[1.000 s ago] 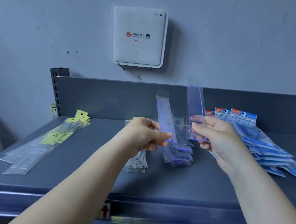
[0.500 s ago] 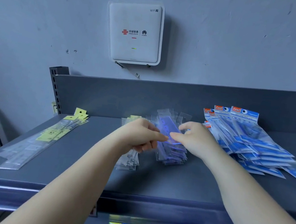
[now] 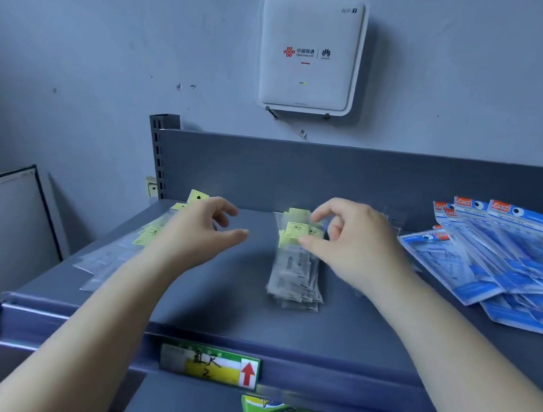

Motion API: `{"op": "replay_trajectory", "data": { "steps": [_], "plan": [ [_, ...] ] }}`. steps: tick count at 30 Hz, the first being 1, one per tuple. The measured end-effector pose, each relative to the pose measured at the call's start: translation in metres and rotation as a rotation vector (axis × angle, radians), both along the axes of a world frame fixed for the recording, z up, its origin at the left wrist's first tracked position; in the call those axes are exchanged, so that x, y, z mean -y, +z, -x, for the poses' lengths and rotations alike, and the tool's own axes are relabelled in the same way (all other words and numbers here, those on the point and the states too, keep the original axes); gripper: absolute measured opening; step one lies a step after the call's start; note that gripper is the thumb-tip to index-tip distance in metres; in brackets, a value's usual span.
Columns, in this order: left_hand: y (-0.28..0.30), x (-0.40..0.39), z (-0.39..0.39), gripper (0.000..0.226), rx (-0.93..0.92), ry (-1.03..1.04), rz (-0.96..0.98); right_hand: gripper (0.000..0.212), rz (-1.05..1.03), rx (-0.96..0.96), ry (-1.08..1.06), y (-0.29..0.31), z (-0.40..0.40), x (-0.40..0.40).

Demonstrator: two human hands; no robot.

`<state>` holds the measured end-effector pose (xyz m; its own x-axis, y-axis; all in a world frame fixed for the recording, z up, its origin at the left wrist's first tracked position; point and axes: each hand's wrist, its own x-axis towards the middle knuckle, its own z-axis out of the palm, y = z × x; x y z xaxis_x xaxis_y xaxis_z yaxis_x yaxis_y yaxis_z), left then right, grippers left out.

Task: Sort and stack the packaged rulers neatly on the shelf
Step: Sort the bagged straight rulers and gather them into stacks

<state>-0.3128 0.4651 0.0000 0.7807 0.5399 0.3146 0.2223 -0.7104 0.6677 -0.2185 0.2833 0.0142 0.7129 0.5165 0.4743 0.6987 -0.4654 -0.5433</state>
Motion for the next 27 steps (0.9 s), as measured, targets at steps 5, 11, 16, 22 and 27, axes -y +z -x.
{"op": "replay_trajectory", "data": {
  "steps": [5, 11, 16, 22, 27],
  "plan": [
    [-0.008, -0.067, 0.035, 0.052, -0.125, 0.137, -0.002, 0.025, -0.05, -0.367, 0.283, -0.006, 0.03, -0.062],
    [-0.003, -0.121, 0.062, 0.063, -0.24, 0.136, 0.065, 0.055, 0.116, -0.447, 0.389, -0.007, 0.055, -0.124],
    [-0.008, -0.133, 0.06, 0.075, -0.467, 0.016, -0.036, 0.075, 0.499, -0.218, 0.316, -0.013, 0.066, -0.167],
    [-0.012, -0.147, 0.051, 0.069, -0.354, -0.097, 0.171, 0.069, 0.586, -0.201, 0.199, -0.021, 0.072, -0.196],
    [-0.015, -0.162, 0.047, 0.061, -0.098, -0.12, 0.693, 0.083, 0.411, -0.313, 0.185, -0.031, 0.063, -0.199]
  ]
}}
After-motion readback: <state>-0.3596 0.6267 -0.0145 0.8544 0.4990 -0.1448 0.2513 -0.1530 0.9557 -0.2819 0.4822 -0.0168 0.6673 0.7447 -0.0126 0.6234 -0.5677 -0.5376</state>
